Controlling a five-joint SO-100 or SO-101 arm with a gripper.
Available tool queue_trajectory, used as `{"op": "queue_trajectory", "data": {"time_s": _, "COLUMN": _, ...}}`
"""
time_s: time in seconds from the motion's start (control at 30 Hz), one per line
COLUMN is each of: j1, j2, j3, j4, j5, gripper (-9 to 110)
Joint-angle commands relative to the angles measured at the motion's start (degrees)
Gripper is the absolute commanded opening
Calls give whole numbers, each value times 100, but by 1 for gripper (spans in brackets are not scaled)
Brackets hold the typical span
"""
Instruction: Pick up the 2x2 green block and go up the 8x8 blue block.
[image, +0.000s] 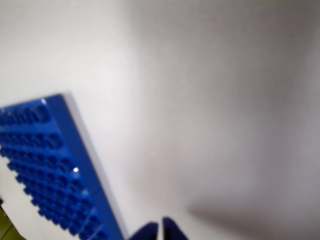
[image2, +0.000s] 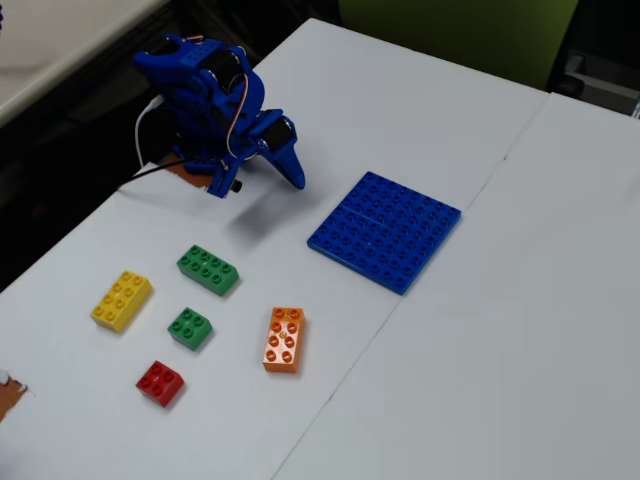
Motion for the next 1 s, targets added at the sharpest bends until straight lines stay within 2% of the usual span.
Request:
{"op": "queue_trajectory", "data": {"time_s": 0.0, "j1": 53, "j2": 246, "j3": 211, "j4": -800, "j5": -2470, "gripper": 0}}
{"op": "queue_trajectory", "data": {"time_s": 0.67, "j1": 62, "j2": 246, "j3": 211, "j4": -756, "j5": -2558, "gripper": 0}}
{"op": "queue_trajectory", "data": {"time_s": 0.83, "j1": 79, "j2": 246, "j3": -185, "j4": -853, "j5": -3955, "gripper": 0}}
{"op": "queue_trajectory", "data": {"time_s": 0.97, "j1": 88, "j2": 246, "j3": -677, "j4": -404, "j5": -6829, "gripper": 0}}
